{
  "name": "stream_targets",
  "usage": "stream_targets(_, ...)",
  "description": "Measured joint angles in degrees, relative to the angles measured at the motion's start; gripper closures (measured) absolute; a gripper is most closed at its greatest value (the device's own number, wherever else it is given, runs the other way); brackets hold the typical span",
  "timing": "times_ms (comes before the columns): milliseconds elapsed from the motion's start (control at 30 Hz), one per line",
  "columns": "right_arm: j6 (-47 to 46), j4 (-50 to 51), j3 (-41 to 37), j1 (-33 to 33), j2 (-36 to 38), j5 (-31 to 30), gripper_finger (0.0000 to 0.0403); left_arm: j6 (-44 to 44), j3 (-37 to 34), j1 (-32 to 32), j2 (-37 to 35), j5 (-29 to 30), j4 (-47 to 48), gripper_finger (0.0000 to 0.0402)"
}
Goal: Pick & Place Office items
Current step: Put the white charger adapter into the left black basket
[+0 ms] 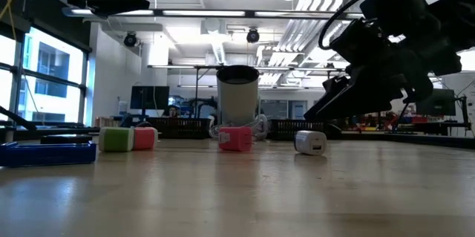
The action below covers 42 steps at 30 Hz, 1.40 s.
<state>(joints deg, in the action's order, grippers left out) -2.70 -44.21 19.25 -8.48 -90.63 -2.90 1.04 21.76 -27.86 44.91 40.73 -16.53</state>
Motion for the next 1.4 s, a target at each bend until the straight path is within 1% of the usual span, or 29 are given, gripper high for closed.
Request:
stream_targets(233, 0.72, -0.04, 0.0, 0.01, -0.04, 0.04, 0.0201, 0.02, 0.0, 0.0, 0.0, 0.0, 0.0, 0.021)
stream_targets(467, 1.51, 0.14, 2.43, 0.01, -4.31, 0.08, 0.0201, 0.0, 0.02, 0.0, 0.02, 0.0, 0.01, 0.021)
stream_targets(600, 1.8, -0.06, 3.21, 0.01, -5.28, 0.12, 0.0201, -0.5, 0.07, 0.0, 0.04, -0.04, 0.32, 0.021)
stream_targets(1133, 0.93, 3.33, 3.02, 0.01, -5.29, -0.18, 0.0203, -1.11, 0.07, 0.0, 0.72, -0.16, 0.66, 0.021)
stream_targets(1233, 0.42, 3.35, 3.02, 0.01, -5.29, -0.39, 0.022, -1.11, 0.07, 0.0, 0.72, -0.15, 0.66, 0.021)
stream_targets(1367, 0.0, 3.31, 3.02, 0.01, -5.29, -0.2, 0.0265, -1.09, 0.07, 0.0, 0.72, -0.16, 0.66, 0.021)
stream_targets(1400, -0.02, 3.31, 3.02, 0.01, -5.29, -0.2, 0.0266, -1.09, 0.07, 0.0, 0.72, -0.15, 0.66, 0.021)
